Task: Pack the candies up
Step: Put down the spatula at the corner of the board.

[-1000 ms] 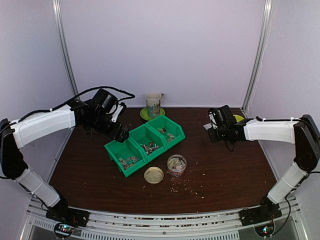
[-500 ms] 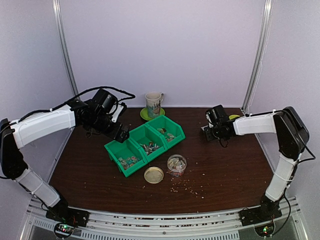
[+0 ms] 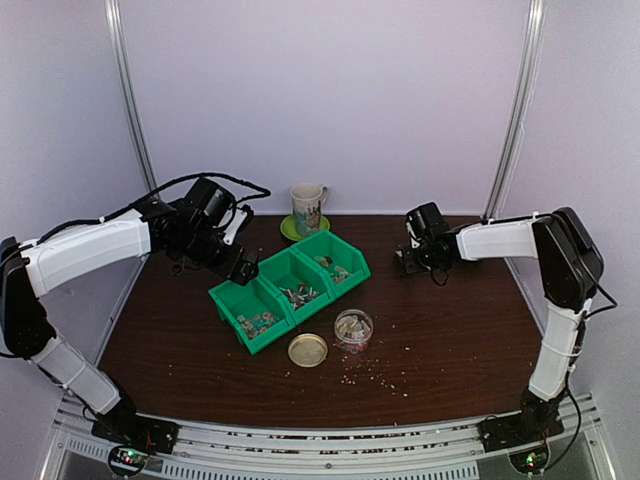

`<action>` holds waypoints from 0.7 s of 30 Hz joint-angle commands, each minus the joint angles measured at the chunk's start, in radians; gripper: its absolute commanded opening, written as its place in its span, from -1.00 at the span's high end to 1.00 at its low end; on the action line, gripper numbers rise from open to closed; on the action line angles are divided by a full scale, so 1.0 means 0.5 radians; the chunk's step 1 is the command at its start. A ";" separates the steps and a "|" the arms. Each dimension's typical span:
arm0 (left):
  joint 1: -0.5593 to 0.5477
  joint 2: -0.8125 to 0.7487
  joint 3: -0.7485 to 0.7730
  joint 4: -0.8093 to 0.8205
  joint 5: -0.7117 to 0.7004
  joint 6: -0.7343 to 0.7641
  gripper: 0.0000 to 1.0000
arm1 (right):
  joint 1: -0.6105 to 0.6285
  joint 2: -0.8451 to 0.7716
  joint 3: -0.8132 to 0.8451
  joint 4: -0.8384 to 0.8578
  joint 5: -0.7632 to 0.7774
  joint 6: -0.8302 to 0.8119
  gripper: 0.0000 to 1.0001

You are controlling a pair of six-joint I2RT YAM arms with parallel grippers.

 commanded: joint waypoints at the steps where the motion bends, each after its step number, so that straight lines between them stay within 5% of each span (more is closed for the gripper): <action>1: 0.001 -0.005 0.015 0.050 -0.011 0.020 -0.96 | -0.012 0.115 0.143 -0.169 -0.101 0.035 0.95; 21: 0.005 -0.007 0.013 0.047 -0.023 0.012 -0.96 | -0.013 0.152 0.189 -0.273 -0.166 0.013 0.79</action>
